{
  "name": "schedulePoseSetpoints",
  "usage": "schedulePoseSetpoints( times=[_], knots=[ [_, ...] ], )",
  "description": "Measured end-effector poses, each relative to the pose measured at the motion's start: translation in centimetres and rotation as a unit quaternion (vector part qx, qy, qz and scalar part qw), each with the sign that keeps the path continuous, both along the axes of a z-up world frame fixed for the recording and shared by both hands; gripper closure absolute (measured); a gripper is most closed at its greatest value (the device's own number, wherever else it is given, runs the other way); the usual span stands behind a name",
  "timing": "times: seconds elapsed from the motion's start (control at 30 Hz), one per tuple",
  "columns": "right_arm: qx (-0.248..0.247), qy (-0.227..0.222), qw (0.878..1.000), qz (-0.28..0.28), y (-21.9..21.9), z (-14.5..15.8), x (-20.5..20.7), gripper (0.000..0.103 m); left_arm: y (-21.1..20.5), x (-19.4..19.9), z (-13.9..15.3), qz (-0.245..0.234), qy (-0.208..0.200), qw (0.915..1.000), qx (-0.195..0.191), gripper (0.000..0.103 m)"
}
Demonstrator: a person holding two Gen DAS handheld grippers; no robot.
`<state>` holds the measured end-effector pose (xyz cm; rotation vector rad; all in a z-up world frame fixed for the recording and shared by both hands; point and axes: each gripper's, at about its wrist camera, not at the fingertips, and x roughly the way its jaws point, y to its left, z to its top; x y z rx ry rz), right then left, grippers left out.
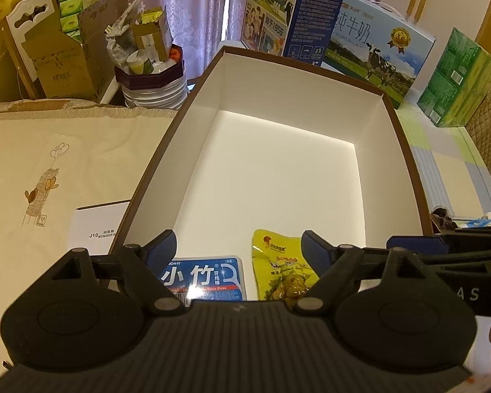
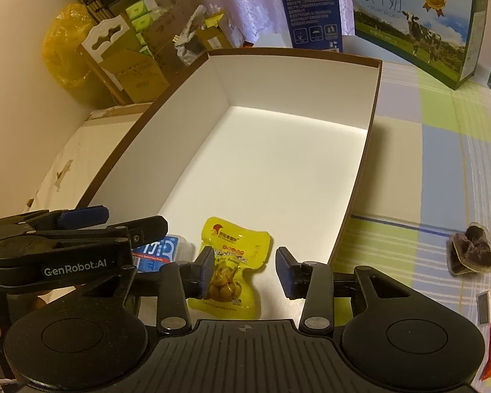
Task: Organize objects
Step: 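Open both tools to drop the pouch and case into the box, then move both tools back toward the remaining items on the table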
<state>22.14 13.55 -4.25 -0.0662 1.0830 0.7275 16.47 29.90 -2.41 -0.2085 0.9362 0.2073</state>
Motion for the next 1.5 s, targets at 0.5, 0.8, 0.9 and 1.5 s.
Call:
schedulePoseSetpoints(
  times=[0.5,0.8,0.9,1.5],
  knots=[
    [0.018,-0.011,1.0,-0.004,-1.2,1.0,-1.0,0.063,-0.8,-0.9,1.2,-0.008,-0.014,0.9999,0.002,0.022],
    [0.054,-0.05,0.997,0.003,-3.6,3.0,-3.1,0.063,-2.4,-2.0,2.5,-0.012,-0.027,0.9996,-0.001,0.022],
    [0.064,-0.067,0.996,0.0,-5.2,3.8,-3.7,0.063,-3.6,-2.4,3.2,-0.016,-0.035,0.9993,-0.005,0.022],
    [0.072,-0.08,0.99,-0.089,-23.0,5.3,-3.5,0.063,-18.9,-1.0,5.6,-0.115,-0.064,0.991,-0.022,0.02]
  ],
)
